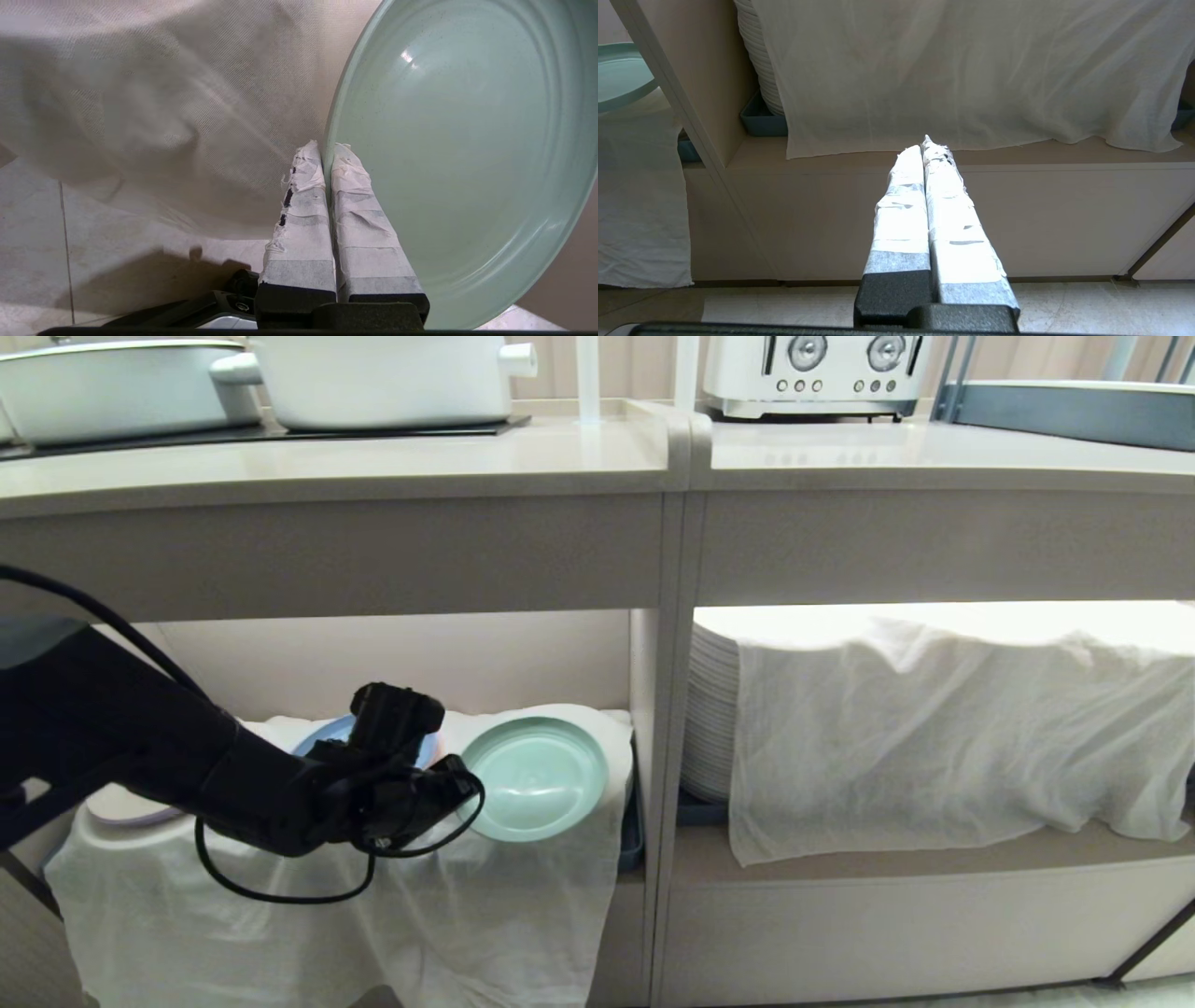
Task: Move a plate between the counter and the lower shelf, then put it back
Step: Put the plate in the cupboard
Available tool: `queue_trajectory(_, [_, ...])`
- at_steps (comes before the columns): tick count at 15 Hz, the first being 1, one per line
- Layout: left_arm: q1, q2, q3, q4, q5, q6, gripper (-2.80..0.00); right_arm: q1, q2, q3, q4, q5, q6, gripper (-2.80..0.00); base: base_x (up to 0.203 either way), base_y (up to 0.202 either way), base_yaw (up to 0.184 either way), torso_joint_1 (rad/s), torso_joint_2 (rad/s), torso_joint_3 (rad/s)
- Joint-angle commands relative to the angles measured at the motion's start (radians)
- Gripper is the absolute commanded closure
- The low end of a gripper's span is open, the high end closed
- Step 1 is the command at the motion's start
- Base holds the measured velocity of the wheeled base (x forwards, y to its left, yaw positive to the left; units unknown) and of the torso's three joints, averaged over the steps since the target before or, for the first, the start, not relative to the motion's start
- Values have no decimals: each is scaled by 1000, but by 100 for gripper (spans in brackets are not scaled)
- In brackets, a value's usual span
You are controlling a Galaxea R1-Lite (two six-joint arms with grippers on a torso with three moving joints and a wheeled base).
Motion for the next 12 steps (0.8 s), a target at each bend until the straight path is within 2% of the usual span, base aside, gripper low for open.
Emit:
queue_trajectory(1, [1, 33, -52, 26, 5, -8, 0, 0, 0, 0, 0, 0, 0, 0, 0, 0, 0, 0, 0, 0])
queue_trajectory(8, [-13, 135, -234, 135, 50, -123, 0, 0, 0, 0, 0, 0, 0, 0, 0, 0, 0, 0, 0, 0])
queue_trajectory(12, [-16, 184, -275, 138, 74, -137, 0, 0, 0, 0, 0, 0, 0, 0, 0, 0, 0, 0, 0, 0])
